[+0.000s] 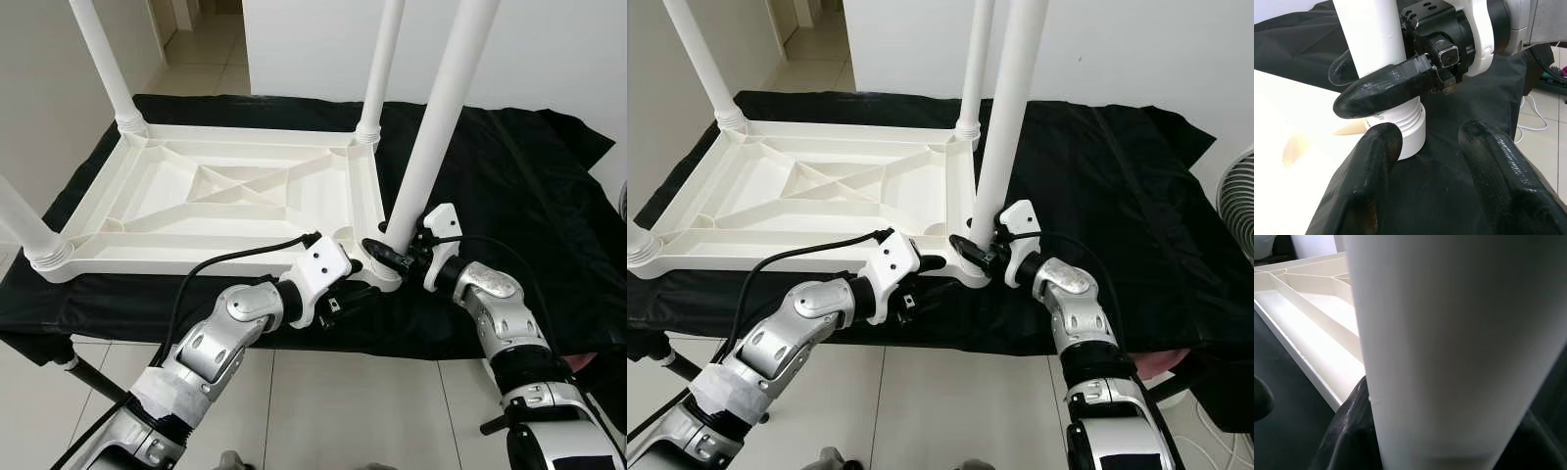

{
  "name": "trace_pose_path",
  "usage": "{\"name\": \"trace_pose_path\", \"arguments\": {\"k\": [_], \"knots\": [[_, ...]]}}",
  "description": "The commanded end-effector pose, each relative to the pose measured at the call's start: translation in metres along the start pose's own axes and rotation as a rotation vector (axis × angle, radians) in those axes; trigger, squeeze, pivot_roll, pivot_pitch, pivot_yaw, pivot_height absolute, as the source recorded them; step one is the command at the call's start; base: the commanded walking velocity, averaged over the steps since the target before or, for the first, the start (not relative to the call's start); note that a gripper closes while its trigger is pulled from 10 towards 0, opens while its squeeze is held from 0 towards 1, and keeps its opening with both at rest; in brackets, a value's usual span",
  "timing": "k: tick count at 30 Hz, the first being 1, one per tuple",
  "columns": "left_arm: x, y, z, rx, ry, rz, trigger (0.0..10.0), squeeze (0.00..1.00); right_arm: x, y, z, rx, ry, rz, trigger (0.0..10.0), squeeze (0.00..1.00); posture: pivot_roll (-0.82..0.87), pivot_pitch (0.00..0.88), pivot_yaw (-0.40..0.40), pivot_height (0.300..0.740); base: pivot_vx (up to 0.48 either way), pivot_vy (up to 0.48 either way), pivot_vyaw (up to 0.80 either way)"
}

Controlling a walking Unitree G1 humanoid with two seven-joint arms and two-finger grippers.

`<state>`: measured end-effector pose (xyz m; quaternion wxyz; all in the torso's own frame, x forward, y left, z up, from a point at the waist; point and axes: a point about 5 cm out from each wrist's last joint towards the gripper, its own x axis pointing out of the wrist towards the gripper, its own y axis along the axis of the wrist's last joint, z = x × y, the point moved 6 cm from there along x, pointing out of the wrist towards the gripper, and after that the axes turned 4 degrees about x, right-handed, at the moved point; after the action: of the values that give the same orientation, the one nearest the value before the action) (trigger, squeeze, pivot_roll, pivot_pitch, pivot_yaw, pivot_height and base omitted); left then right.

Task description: Building children table

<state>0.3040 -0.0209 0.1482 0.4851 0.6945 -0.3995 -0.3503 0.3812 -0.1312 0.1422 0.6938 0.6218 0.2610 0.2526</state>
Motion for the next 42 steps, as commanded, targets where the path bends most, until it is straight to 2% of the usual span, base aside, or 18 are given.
{"name": "trace_pose_path", "arguments": {"k": [1, 9, 11, 14, 15, 16, 17, 18, 20, 21, 22, 24, 25, 32, 33, 34, 41, 42], "knots": [[-0.001, 0.000, 0.012, -0.009, -0.091, 0.006, 10.0, 0.00, 0.000, -0.009, -0.001, 0.044, -0.063, -0.020, 10.0, 0.00, -0.13, 0.037, 0.031, 0.740, 0.000, 0.000, 0.00], [0.000, -0.001, 0.014, -0.008, -0.099, 0.007, 10.0, 0.00, 0.000, -0.007, 0.000, 0.117, -0.247, 0.000, 10.0, 0.00, -0.13, 0.031, 0.030, 0.740, 0.000, 0.000, 0.00], [0.000, -0.001, 0.014, -0.008, -0.099, 0.007, 10.0, 0.00, 0.000, -0.007, 0.000, 0.117, -0.247, 0.000, 10.0, 0.00, -0.13, 0.031, 0.030, 0.740, 0.000, 0.000, 0.00], [0.000, -0.001, 0.015, -0.007, -0.107, 0.007, 10.0, 0.00, 0.000, -0.008, -0.002, 0.116, -0.378, -0.006, 10.0, 0.00, -0.14, 0.026, 0.029, 0.740, 0.000, 0.000, 0.00], [0.000, -0.001, 0.015, -0.007, -0.107, 0.007, 10.0, 0.00, 0.000, -0.008, -0.002, 0.116, -0.378, -0.006, 10.0, 0.00, -0.14, 0.026, 0.029, 0.740, 0.000, 0.000, 0.00], [0.000, -0.001, 0.016, -0.006, -0.109, 0.007, 10.0, 0.00, 0.000, -0.008, -0.003, 0.117, -0.401, -0.005, 10.0, 0.00, -0.14, 0.026, 0.029, 0.740, 0.000, 0.000, 0.00], [0.001, -0.002, 0.017, -0.004, -0.113, 0.006, 10.0, 0.00, -0.001, -0.009, -0.006, 0.160, -0.466, 0.010, 10.0, 0.00, -0.14, 0.019, 0.026, 0.740, 0.000, 0.000, 0.00], [0.001, -0.002, 0.017, -0.004, -0.113, 0.006, 10.0, 0.00, -0.001, -0.009, -0.006, 0.160, -0.466, 0.010, 10.0, 0.00, -0.14, 0.019, 0.026, 0.740, 0.000, 0.000, 0.00], [0.001, -0.002, 0.017, -0.002, -0.117, 0.005, 10.0, 0.00, -0.004, -0.010, -0.012, 0.210, -0.582, 0.015, 10.0, 0.00, -0.14, 0.019, 0.026, 0.740, 0.000, 0.000, 0.00], [0.001, -0.002, 0.017, -0.002, -0.117, 0.005, 10.0, 0.00, -0.004, -0.010, -0.012, 0.210, -0.582, 0.015, 10.0, 0.00, -0.14, 0.019, 0.026, 0.740, 0.000, 0.000, 0.00], [0.001, -0.002, 0.016, 0.001, -0.117, 0.005, 10.0, 0.00, -0.006, -0.010, -0.016, 0.222, -0.639, 0.018, 10.0, 0.00, -0.14, 0.019, 0.026, 0.740, 0.000, 0.000, 0.00], [0.001, -0.002, 0.016, 0.001, -0.117, 0.005, 10.0, 0.00, -0.006, -0.010, -0.016, 0.222, -0.639, 0.018, 10.0, 0.00, -0.14, 0.019, 0.026, 0.740, 0.000, 0.000, 0.00], [0.001, -0.002, 0.015, 0.004, -0.115, 0.005, 10.0, 0.00, -0.008, -0.010, -0.025, 0.230, -0.707, 0.012, 10.0, 0.00, -0.14, 0.011, 0.020, 0.740, 0.000, 0.000, 0.00], [0.000, -0.002, 0.014, 0.006, -0.112, 0.003, 10.0, 0.00, -0.009, -0.012, -0.028, 0.251, -0.723, -0.007, 10.0, 0.00, -0.14, 0.011, 0.020, 0.740, 0.000, 0.000, 0.00], [0.000, -0.002, 0.014, 0.006, -0.111, 0.003, 10.0, 0.00, -0.010, -0.011, -0.027, 0.253, -0.726, -0.006, 10.0, 0.29, -0.14, 0.011, 0.020, 0.740, 0.000, 0.000, 0.00], [0.000, -0.002, 0.014, 0.006, -0.111, 0.003, 10.0, 0.00, -0.010, -0.010, -0.028, 0.256, -0.726, -0.002, 10.0, 1.00, -0.14, 0.011, 0.020, 0.740, 0.000, 0.000, 0.00], [0.000, -0.002, 0.014, 0.007, -0.107, 0.003, 10.0, 0.00, -0.010, -0.004, -0.027, 0.259, -0.706, 0.020, 10.0, 1.00, -0.14, 0.009, 0.012, 0.740, 0.000, 0.000, 0.00], [0.000, -0.002, 0.013, 0.007, -0.105, 0.003, 10.0, 0.00, -0.008, -0.002, -0.027, 0.261, -0.667, 0.023, 10.0, 1.00, -0.14, 0.009, 0.012, 0.740, 0.000, 0.000, 0.00]]}}
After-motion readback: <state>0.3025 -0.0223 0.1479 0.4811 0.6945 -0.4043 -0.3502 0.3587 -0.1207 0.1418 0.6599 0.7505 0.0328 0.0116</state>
